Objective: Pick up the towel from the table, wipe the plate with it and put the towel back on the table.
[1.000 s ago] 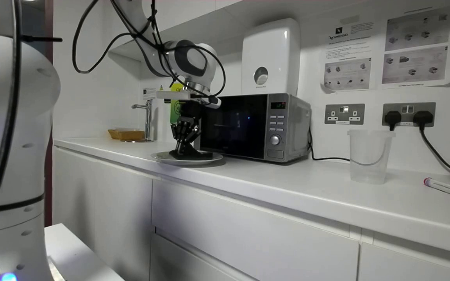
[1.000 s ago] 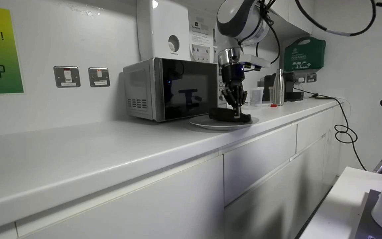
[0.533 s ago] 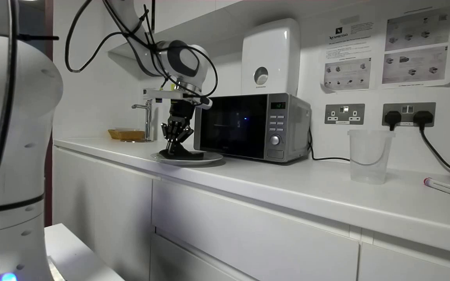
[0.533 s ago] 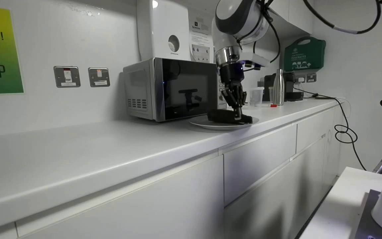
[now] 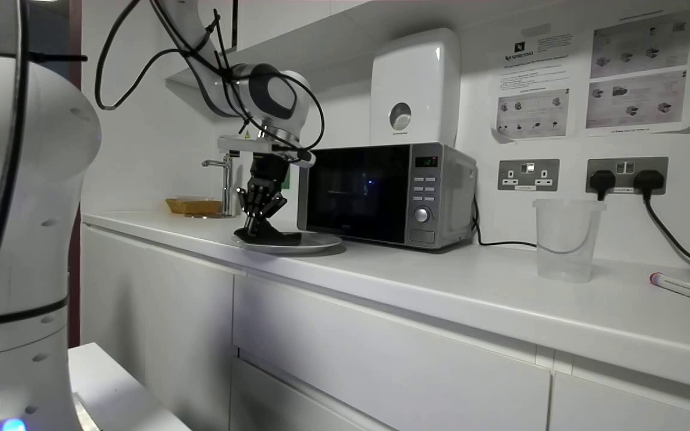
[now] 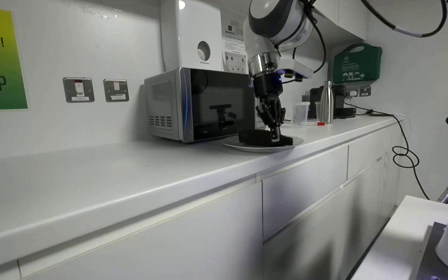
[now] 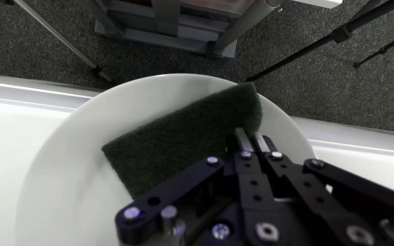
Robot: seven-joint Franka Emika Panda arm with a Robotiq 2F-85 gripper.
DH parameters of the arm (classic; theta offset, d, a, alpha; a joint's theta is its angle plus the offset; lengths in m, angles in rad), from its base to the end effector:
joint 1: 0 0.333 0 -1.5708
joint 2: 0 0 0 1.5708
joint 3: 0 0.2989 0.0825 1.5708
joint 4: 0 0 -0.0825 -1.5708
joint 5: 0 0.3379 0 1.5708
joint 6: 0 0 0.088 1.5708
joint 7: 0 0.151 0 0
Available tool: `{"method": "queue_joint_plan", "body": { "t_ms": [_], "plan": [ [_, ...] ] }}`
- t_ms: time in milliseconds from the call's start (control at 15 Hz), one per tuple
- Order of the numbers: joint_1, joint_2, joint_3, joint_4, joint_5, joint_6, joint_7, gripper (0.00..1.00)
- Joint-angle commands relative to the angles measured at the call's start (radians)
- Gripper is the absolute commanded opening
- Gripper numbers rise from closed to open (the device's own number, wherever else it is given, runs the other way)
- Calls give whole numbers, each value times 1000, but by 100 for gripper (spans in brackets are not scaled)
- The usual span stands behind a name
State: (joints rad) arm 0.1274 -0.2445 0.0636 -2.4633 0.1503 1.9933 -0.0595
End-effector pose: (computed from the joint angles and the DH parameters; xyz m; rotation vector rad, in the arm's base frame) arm 0.3700 0.0864 0.3384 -3.0111 -0.2560 0.3521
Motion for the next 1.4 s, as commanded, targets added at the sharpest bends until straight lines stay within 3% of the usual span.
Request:
{"method": "queue_joint_plan", "body": {
  "t_ms": [0,1333],
  "plan": [
    [10,9,6,23,32,-42,-32,1],
    [-1,200,20,174,11,-33,-10,1]
  ]
}}
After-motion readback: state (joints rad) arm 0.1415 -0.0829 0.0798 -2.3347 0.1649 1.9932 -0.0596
